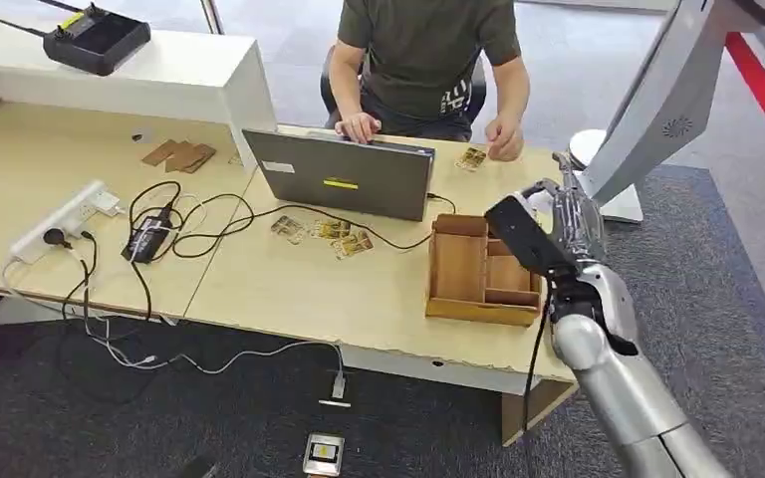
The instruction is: Pass the card to the sensor for recognition and then transmit it.
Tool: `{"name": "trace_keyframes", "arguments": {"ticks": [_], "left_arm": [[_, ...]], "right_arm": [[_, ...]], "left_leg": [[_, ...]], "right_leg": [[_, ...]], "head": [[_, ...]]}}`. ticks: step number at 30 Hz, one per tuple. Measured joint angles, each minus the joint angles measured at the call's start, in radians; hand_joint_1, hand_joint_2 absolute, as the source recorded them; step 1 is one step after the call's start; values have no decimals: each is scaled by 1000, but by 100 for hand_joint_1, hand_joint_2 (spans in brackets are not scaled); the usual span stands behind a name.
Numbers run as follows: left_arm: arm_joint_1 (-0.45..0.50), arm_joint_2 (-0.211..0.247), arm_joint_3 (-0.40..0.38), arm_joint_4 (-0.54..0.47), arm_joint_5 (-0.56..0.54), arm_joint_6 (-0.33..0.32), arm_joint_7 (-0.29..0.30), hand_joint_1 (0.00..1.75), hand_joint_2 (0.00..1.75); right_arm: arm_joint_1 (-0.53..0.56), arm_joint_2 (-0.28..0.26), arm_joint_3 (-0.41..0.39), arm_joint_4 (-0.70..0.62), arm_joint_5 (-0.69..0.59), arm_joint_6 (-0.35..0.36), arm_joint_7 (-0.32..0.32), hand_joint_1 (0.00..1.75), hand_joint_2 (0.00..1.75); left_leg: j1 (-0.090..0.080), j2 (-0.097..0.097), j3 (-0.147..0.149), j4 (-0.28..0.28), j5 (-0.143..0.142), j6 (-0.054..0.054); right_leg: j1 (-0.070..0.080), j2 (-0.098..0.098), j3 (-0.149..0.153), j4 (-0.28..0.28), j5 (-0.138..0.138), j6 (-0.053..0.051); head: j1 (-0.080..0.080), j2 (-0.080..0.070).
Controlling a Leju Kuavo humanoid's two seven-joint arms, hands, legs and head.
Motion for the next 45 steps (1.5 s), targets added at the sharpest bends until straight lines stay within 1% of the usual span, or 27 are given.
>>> {"name": "trace_keyframes", "arguments": {"ticks": [5, 10, 16, 17, 18, 19, 20, 21, 22, 27, 30, 32, 36, 45], "left_arm": [[-24, -10, -12, 0, -8, -3, 26, 0, 175], [-36, -16, -19, 0, -8, -3, 35, 0, 175], [-45, -19, -29, 0, -32, 2, 45, 0, 175], [-46, -20, -34, 0, -39, 2, 50, 0, 175], [-47, -20, -37, 0, -44, 2, 53, 0, 175], [-49, -20, -41, 0, -45, 2, 55, 0, 175], [-50, -20, -43, 0, -45, 2, 56, 0, 175], [-51, -21, -44, 0, -45, 2, 56, 0, 175], [-52, -21, -45, 0, -45, 2, 57, 0, 175], [-52, -21, -52, 0, -43, 7, 61, 0, 175], [-50, -21, -53, 0, -39, 13, 60, 0, 175], [-46, -21, -55, 0, -35, 19, 55, 0, 175], [-30, -20, -56, 2, -17, 32, 39, 0, 175], [20, -10, -56, 4, 18, 55, -1, 0, 175]], "right_arm": [[-73, 47, 21, 105, -13, -12, -6, 175, 175], [-109, 87, 37, 188, -14, -29, -12, 175, 175], [-136, 120, 51, 276, -33, -54, -43, 175, 175], [-138, 124, 53, 287, -39, -57, -47, 166, 175], [-139, 127, 53, 295, -42, -59, -48, 79, 175], [-140, 129, 55, 303, -43, -60, -49, 79, 175], [-142, 134, 57, 313, -45, -62, -49, 37, 175], [-144, 135, 58, 321, -48, -64, -49, 3, 175], [-144, 137, 58, 328, -53, -66, -50, 0, 175], [-136, 140, 57, 346, -112, -70, -76, 0, 175], [-109, 132, 52, 330, -114, -85, -79, 0, 175], [-87, 122, 48, 303, -92, -99, -76, 0, 175], [-19, 84, 32, 201, -61, -119, -73, 0, 175], [209, -20, -19, -84, 31, -133, -74, 0, 175]], "left_leg": [[0, 0, 0, 0, 0, 0], [0, 0, 0, 0, 0, 0], [0, 0, -1, 0, 0, 0], [0, 0, -1, 0, 0, 0], [0, 0, -1, 0, 0, 0], [0, 0, -1, 0, 0, 0], [0, 0, -1, 0, 0, 0], [0, 0, -1, 0, 0, 0], [0, 0, -1, 0, 0, 0], [0, 0, 0, 0, 0, 0], [0, 0, 0, 0, 0, 0], [0, 1, 0, 0, 0, 0], [0, 1, 0, 1, 0, 0], [0, 1, 0, 0, -1, 0]], "right_leg": [[0, 0, 0, 0, 0, 0], [0, 0, -1, 0, 0, 0], [0, 0, -1, 0, 0, 0], [0, 0, -1, 0, 0, 0], [0, 0, -1, 0, 0, 0], [0, 0, -1, 0, 0, 0], [0, 0, -1, 0, 0, 0], [0, 0, -1, 0, 0, 0], [0, 0, -1, 0, 0, 0], [0, 0, -2, 0, 0, 0], [0, 0, -2, 0, 0, 0], [0, 0, -2, 0, 0, 0], [0, 0, -2, -1, 0, 0], [0, 0, -2, -2, 0, 0]], "head": [[0, 0], [0, 0], [0, 0], [0, 0], [0, 0], [0, 0], [0, 0], [0, 0], [0, 0], [0, 0], [0, 0], [0, 0], [0, 0], [0, 0]]}}
